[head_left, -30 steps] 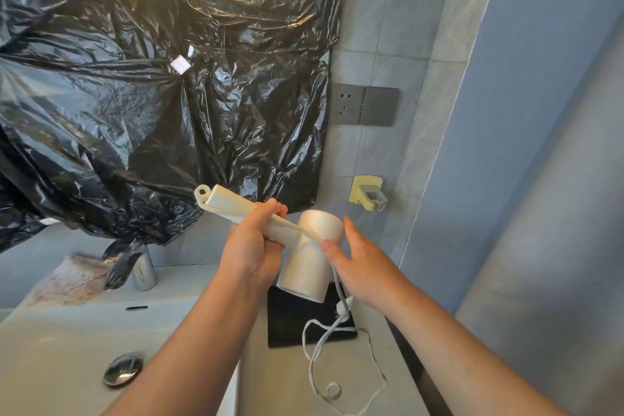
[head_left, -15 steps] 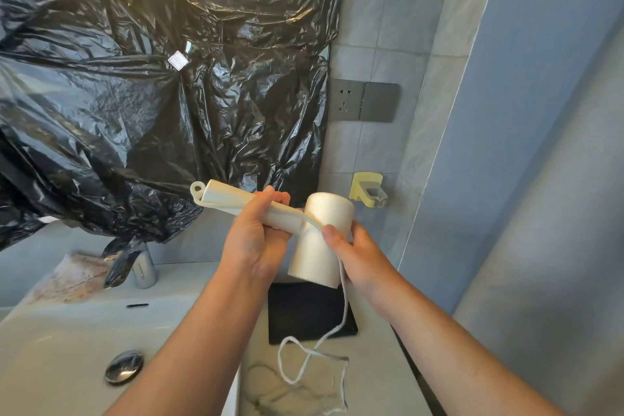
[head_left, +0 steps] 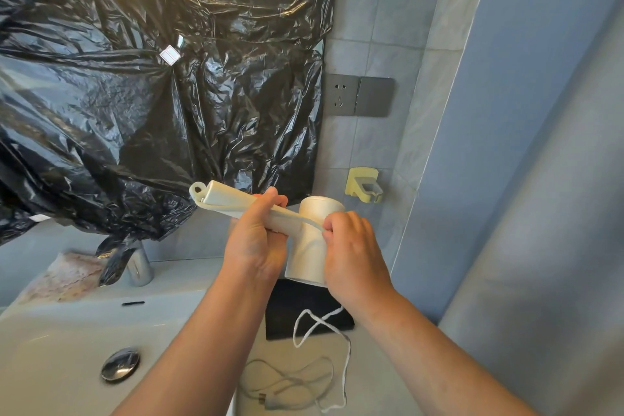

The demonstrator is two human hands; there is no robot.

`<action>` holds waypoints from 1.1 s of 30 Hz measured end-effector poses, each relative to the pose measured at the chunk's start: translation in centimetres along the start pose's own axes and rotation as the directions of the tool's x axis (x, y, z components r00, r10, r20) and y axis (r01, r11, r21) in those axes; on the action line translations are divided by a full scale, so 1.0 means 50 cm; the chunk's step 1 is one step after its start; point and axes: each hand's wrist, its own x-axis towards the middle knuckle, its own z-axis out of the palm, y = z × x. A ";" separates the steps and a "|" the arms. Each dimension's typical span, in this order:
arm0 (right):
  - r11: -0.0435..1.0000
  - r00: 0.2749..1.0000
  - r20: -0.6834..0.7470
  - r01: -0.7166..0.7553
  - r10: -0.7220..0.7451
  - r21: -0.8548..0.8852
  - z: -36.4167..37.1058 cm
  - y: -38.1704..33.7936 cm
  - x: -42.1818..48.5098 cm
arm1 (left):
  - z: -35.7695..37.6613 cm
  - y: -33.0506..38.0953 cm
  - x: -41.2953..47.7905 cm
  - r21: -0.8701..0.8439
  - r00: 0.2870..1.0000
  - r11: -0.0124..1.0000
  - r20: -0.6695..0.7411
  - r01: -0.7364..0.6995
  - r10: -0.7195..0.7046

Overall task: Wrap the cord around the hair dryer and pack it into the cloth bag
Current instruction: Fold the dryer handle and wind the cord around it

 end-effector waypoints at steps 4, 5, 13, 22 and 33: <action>0.997 0.998 0.069 -0.012 0.006 0.078 -0.010 -0.003 -0.005 | -0.001 0.013 -0.006 -0.021 0.999 1.000 -0.035 0.011 -0.012; 0.995 0.996 0.089 -0.025 0.016 0.101 -0.011 -0.002 -0.007 | -0.001 0.018 -0.008 -0.049 0.999 0.999 -0.027 0.019 -0.020; 0.835 0.928 0.119 -0.370 0.353 0.406 -0.006 0.031 -0.003 | -0.004 0.034 -0.019 -0.152 0.994 0.985 -0.053 0.085 -0.094; 0.277 0.723 0.632 -0.691 0.279 0.668 -0.009 0.069 -0.023 | -0.014 0.014 -0.029 -0.224 0.976 0.951 0.006 0.212 -0.216; 0.146 0.667 0.606 -0.715 0.434 0.683 -0.061 0.156 -0.058 | -0.043 0.030 -0.150 0.911 0.940 0.388 0.243 -0.137 -0.238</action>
